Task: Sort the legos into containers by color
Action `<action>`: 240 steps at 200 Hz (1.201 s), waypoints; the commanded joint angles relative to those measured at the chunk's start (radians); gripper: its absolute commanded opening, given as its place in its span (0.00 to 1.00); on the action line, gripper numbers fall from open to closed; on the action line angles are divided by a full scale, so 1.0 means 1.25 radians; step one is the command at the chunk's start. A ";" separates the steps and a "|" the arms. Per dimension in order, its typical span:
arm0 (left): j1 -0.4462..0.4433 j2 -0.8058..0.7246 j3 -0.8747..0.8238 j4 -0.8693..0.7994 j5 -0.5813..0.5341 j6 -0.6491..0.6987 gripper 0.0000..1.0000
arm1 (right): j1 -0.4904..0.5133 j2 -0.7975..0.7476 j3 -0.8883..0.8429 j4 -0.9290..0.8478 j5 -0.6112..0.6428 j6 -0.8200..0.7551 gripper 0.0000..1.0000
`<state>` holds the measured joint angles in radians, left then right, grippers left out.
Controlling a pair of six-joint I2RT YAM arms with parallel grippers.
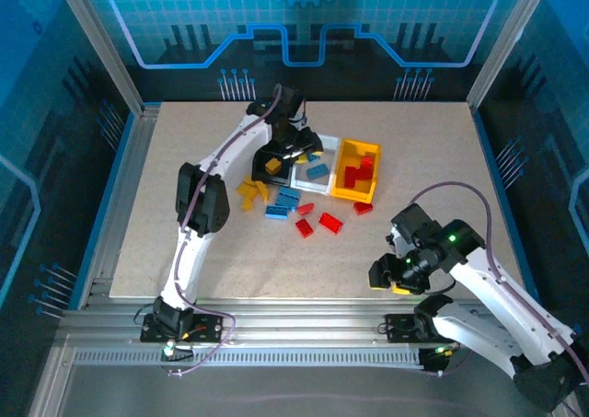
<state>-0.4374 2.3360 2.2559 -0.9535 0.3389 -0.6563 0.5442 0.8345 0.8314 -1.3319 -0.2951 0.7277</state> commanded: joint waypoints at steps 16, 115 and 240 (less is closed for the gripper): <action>0.003 0.015 0.039 -0.031 0.023 -0.025 0.57 | 0.005 -0.025 0.025 -0.049 0.030 0.029 0.62; -0.001 -0.319 -0.321 0.019 -0.017 0.032 0.68 | -0.202 0.215 0.068 0.302 0.122 -0.080 0.66; 0.001 -0.832 -1.001 0.091 -0.076 -0.012 0.76 | -0.049 0.713 0.323 0.408 0.070 -0.055 0.73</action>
<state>-0.4370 1.3621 1.0355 -0.8398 0.2726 -0.6556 0.4480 1.6615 1.1728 -0.8333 -0.1986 0.6209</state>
